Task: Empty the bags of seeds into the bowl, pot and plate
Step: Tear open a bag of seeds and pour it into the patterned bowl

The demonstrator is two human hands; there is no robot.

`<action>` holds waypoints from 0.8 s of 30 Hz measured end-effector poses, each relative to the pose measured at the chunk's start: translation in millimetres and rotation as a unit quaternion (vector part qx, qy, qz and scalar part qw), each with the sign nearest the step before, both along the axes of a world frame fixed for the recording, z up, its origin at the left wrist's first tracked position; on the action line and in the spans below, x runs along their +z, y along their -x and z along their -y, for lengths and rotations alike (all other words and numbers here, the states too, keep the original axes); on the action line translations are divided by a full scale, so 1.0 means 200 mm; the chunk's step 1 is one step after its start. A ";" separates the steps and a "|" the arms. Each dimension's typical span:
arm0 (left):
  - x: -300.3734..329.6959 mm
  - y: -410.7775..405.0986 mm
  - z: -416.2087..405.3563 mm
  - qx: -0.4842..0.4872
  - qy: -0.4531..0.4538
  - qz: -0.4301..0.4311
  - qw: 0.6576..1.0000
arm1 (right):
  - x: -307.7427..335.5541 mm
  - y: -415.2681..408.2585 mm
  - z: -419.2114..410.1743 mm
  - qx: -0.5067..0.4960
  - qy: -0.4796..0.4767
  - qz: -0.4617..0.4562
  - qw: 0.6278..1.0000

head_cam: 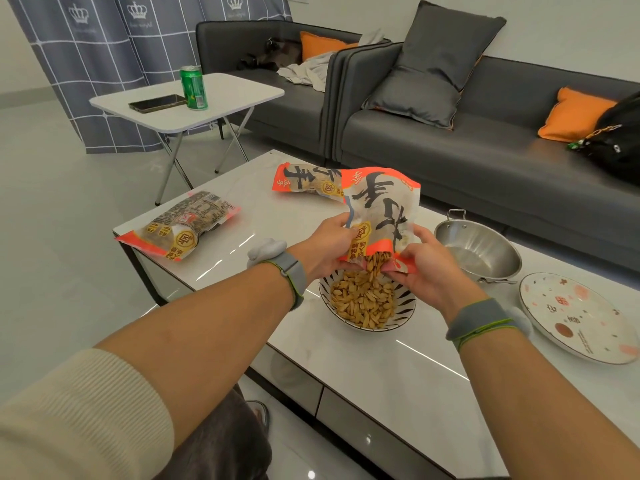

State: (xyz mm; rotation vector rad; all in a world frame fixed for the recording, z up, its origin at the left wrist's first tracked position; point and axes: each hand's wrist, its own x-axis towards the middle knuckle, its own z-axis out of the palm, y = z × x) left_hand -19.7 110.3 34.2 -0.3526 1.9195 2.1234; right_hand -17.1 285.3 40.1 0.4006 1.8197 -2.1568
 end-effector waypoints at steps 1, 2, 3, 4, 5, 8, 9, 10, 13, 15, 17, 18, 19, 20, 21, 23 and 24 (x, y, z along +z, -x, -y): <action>0.00 0.00 0.00 0.000 0.003 0.000 1.000 | 0.00 0.00 0.01 0.001 0.001 0.000 1.000; 0.00 0.00 0.01 0.001 0.004 0.000 1.000 | 0.00 0.00 0.01 0.001 0.006 -0.001 1.000; 0.00 0.01 0.02 0.003 0.003 0.000 1.000 | 0.00 0.00 0.00 -0.001 0.011 -0.001 1.000; 0.00 0.02 0.03 0.005 -0.001 -0.001 1.000 | 0.00 0.01 -0.01 -0.003 0.015 -0.002 1.000; 0.00 0.02 0.04 0.006 -0.005 -0.001 1.000 | 0.01 0.01 -0.02 -0.005 0.019 -0.002 1.000; 0.01 0.02 0.03 -0.002 -0.004 -0.005 1.000 | 0.01 0.02 -0.03 -0.004 0.017 -0.003 1.000; 0.01 0.01 0.02 -0.005 -0.002 -0.006 1.000 | 0.00 0.01 -0.02 -0.002 0.012 -0.004 1.000; 0.00 0.01 0.02 -0.007 -0.001 -0.006 1.000 | -0.01 0.01 -0.01 0.000 0.009 -0.005 1.000; 0.01 0.01 0.03 -0.003 -0.002 -0.005 1.000 | -0.01 0.01 0.00 -0.002 0.017 -0.006 1.000; 0.00 0.02 0.05 0.004 -0.008 -0.004 1.000 | 0.00 0.02 -0.02 -0.006 0.027 -0.009 1.000; 0.00 0.02 0.05 0.008 -0.009 -0.007 1.000 | 0.00 0.02 -0.03 -0.009 0.027 -0.009 1.000; 0.00 0.02 0.05 0.008 -0.008 -0.009 1.000 | 0.00 0.02 -0.03 -0.009 0.027 -0.009 1.000; -0.01 0.02 0.04 0.007 -0.007 -0.010 1.000 | -0.01 0.02 -0.02 -0.007 0.024 -0.009 1.000; -0.01 0.02 0.03 0.007 -0.006 -0.009 1.000 | -0.01 0.01 -0.01 -0.005 0.019 -0.009 1.000; -0.02 0.02 0.03 0.006 -0.005 -0.007 1.000 | -0.02 0.00 0.00 -0.003 0.016 -0.009 1.000; -0.03 0.02 0.03 0.005 -0.010 -0.004 1.000 | -0.02 0.00 0.01 -0.003 0.015 -0.008 1.000; -0.03 0.02 0.04 0.007 -0.015 -0.003 1.000 | -0.02 0.01 0.01 -0.004 0.017 -0.006 1.000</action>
